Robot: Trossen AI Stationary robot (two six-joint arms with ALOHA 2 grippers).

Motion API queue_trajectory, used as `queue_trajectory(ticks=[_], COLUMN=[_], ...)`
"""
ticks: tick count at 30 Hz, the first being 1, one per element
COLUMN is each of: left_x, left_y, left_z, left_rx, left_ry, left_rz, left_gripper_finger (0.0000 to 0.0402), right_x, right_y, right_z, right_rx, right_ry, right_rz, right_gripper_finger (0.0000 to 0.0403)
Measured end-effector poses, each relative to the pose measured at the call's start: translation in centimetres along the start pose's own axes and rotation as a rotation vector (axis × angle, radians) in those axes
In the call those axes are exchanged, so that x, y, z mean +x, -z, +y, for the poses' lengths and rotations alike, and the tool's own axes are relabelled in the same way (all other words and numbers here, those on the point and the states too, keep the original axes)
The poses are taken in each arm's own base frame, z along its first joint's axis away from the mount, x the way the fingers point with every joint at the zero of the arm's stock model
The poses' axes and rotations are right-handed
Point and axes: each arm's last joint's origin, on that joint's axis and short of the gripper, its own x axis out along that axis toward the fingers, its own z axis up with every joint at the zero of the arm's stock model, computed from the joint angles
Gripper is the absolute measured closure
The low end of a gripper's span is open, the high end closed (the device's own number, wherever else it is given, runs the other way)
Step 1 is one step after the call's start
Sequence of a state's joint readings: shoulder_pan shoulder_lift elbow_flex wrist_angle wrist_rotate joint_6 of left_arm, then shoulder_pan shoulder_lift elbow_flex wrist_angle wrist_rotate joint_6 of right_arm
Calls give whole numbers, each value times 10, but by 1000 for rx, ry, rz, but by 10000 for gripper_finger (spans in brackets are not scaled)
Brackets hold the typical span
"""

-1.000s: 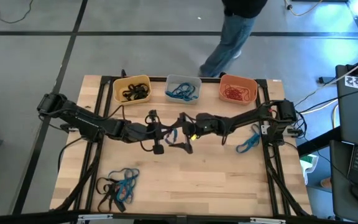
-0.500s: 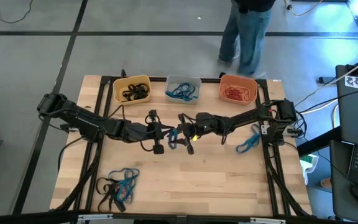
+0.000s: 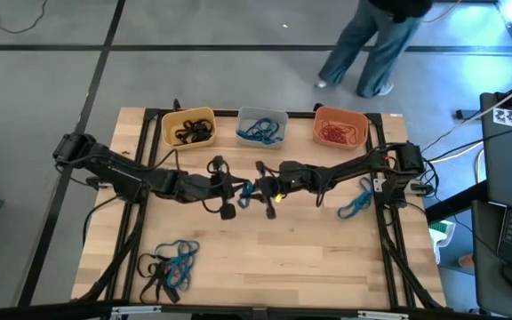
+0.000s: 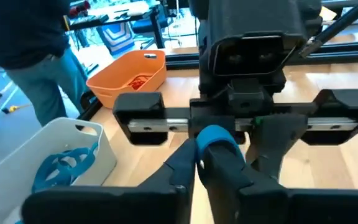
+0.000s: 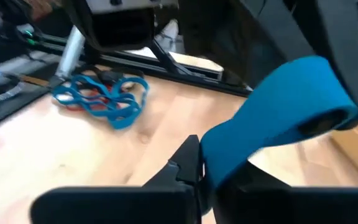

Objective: Sort rubber bands into baskets
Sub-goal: Put the blue rubber band into the grey bin

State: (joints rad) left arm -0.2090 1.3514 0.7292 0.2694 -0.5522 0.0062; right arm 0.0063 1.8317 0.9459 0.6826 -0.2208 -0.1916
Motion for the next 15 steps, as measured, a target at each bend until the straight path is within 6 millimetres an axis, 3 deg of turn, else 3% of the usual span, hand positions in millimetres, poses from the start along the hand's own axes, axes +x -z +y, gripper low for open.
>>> queue_trajectory(ticks=[5,9,15], left_x=[0,-8,-31], left_y=[2,7,13], left_z=[-1,-1,7], left_rx=[-20,67,23], left_ry=[46,58,59], left_rz=[17,98,245], left_gripper_finger=[315,269,247], right_x=[0,-2,-14], right_y=[2,0,-7], right_z=[-2,-3,-6], right_rx=[-21,-23,-54], right_ry=[77,99,243], right_rz=[35,48,162], right_gripper_finger=[389,398,388])
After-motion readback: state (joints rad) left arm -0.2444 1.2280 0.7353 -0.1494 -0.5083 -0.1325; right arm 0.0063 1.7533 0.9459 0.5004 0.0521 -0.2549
